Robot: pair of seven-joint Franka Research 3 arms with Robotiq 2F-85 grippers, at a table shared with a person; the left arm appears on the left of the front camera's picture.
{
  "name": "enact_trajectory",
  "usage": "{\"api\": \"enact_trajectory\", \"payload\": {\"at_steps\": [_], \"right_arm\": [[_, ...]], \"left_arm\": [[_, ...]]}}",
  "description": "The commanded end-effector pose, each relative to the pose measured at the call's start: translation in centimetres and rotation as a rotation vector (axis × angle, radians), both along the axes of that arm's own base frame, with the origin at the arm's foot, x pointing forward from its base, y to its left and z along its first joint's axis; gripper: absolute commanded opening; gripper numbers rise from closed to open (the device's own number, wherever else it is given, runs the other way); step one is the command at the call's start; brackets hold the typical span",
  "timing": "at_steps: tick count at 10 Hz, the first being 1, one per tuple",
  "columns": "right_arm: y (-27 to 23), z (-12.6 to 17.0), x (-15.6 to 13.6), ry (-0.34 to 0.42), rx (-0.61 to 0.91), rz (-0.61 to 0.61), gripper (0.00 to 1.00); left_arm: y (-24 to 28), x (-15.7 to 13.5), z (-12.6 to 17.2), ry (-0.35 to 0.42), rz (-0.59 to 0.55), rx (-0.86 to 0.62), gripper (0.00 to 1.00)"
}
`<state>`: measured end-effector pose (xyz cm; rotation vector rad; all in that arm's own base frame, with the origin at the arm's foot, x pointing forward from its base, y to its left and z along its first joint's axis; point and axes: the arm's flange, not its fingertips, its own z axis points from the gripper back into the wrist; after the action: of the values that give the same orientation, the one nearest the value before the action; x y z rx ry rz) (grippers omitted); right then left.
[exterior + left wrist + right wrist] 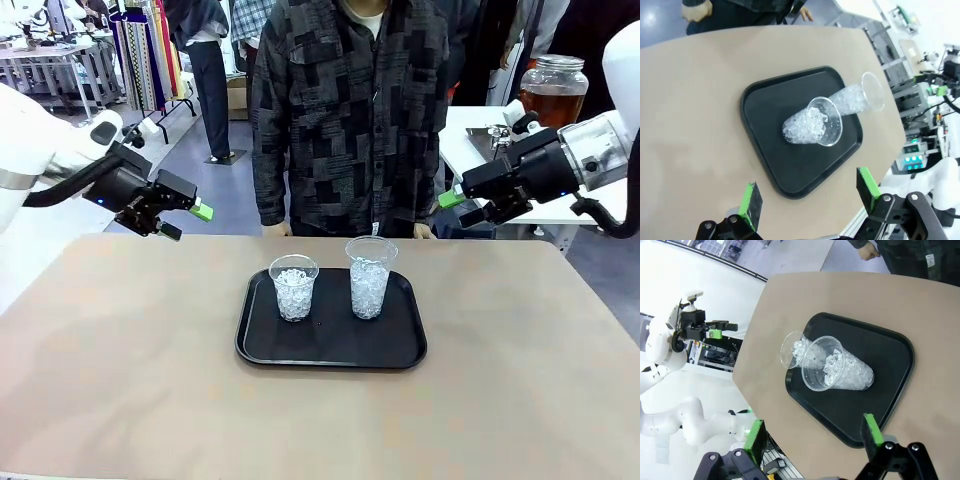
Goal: Pour the drink into the iced cup.
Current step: Pick up the iced cup indicated by the human and present it to them.
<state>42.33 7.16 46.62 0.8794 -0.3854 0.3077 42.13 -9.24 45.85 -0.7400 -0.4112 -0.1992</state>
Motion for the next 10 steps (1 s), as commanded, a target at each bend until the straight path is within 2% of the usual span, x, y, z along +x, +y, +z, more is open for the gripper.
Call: {"api": "enact_trajectory", "payload": {"at_steps": [1, 2, 4, 9, 10], "right_arm": [[0.1, 0.0, 0.1, -0.007, -0.007, 0.001, 1.0], [-0.6, -0.4, 1.3, 0.064, 0.072, -0.049, 1.0], [-2.9, -1.4, 3.1, 0.195, 0.238, -0.085, 1.0], [-7.3, -4.8, 5.3, 0.435, 0.571, -0.032, 1.0], [-7.9, -5.7, 6.0, 0.449, 0.592, -0.028, 1.0]], "left_arm": [[-0.2, 0.1, -0.3, -0.005, -0.013, 0.025, 1.0], [1.2, 0.6, -1.0, 0.047, -0.006, -0.089, 1.0], [3.7, 1.8, -2.6, 0.046, 0.008, -0.222, 1.0], [6.9, 3.9, -5.4, 0.172, -0.039, -0.506, 1.0], [7.0, 4.7, -6.1, 0.194, -0.076, -0.554, 1.0]]}}
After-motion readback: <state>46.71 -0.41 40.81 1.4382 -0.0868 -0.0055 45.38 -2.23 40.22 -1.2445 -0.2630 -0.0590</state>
